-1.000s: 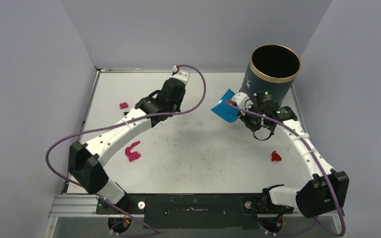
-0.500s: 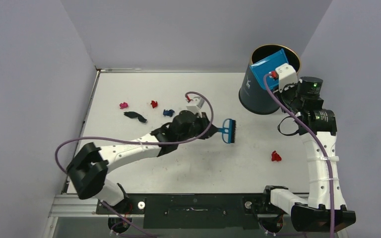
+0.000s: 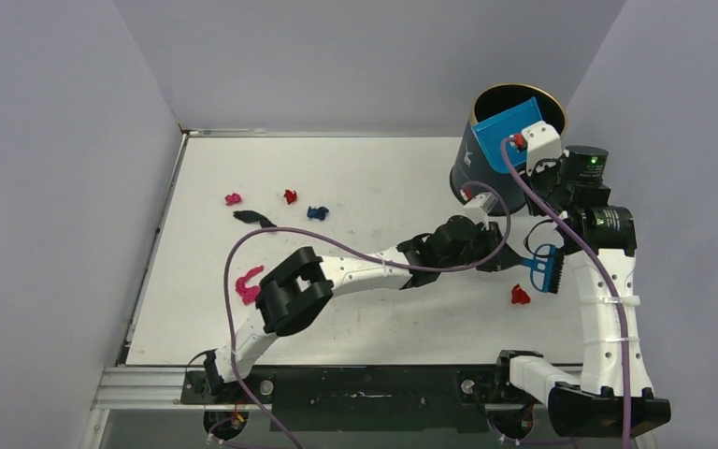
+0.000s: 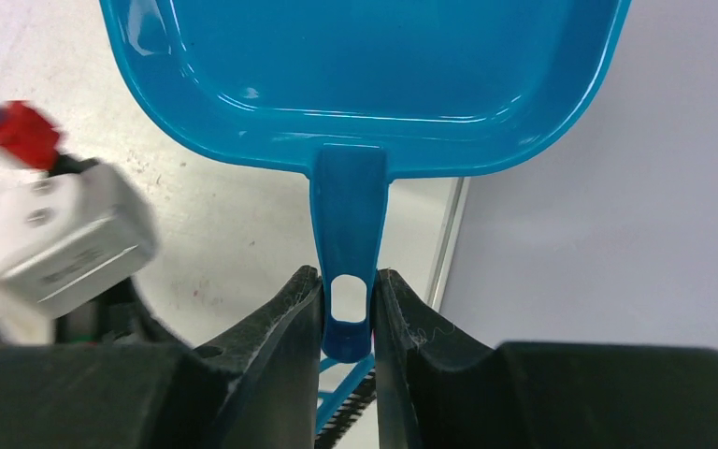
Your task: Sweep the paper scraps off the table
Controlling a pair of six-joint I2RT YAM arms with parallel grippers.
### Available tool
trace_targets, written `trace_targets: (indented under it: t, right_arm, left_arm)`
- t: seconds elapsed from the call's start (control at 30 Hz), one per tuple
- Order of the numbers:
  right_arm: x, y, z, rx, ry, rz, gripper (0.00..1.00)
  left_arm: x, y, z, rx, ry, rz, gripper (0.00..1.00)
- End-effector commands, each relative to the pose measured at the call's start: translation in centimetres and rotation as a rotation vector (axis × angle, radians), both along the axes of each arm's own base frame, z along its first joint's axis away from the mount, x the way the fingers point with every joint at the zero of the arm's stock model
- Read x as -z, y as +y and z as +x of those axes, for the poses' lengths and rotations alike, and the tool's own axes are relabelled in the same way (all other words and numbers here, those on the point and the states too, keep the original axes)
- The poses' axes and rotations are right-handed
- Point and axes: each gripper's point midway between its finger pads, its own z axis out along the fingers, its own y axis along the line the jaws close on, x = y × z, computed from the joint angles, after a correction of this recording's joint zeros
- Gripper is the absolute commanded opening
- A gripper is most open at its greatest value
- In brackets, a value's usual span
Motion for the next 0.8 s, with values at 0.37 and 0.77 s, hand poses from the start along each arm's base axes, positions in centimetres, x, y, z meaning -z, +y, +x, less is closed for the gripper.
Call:
trace_targets:
  t: [0.37, 0.77]
  right_arm:
    - [0.0, 0.4, -3.7, -0.034, 0.030, -0.008, 0.05]
    - [0.9, 0.8, -5.1, -0.089, 0.092, -0.031, 0.05]
  left_arm:
    - [7.6, -3.9, 1.8, -0.012, 0.145, 0.154, 0.00]
    - [8.4, 10.5, 5.7, -0.111, 0.154, 0.348, 0.00]
